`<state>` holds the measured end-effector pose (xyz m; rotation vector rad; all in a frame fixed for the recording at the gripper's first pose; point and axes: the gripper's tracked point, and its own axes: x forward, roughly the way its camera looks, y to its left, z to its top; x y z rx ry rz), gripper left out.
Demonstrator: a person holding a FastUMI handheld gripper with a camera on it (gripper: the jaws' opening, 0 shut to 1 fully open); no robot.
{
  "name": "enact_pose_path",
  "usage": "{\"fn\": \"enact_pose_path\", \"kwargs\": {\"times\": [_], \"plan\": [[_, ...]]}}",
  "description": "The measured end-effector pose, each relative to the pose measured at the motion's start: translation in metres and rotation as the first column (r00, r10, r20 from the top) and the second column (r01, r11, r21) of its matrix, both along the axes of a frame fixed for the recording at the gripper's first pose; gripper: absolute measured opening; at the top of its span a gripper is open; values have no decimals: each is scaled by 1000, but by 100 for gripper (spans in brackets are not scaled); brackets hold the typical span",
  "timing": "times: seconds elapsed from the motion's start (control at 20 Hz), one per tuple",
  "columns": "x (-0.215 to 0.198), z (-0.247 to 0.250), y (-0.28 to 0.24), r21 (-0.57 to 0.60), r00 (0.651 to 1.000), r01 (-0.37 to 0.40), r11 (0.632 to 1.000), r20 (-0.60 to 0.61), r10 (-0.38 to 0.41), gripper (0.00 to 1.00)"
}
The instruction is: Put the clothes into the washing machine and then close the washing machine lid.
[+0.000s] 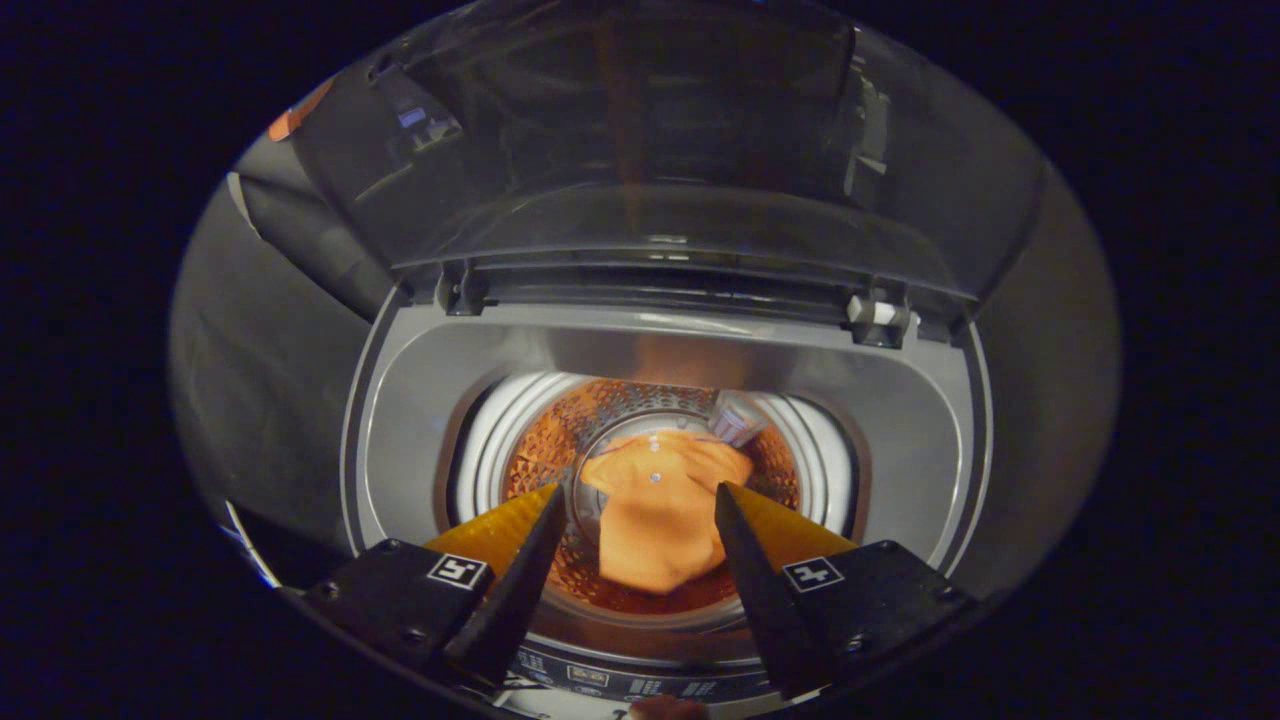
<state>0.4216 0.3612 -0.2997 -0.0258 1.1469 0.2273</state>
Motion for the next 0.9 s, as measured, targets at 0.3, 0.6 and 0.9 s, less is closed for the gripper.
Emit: {"fn": "enact_pose_path", "kwargs": {"times": [0.3, 0.6, 0.9], "plan": [[-6, 18, -4, -16, 999, -23, 1000, 34, 23, 90], [-13, 68, -6, 3, 993, -33, 999, 109, 32, 90], [2, 156, -11, 36, 977, -9, 999, 211, 1, 90]]}}
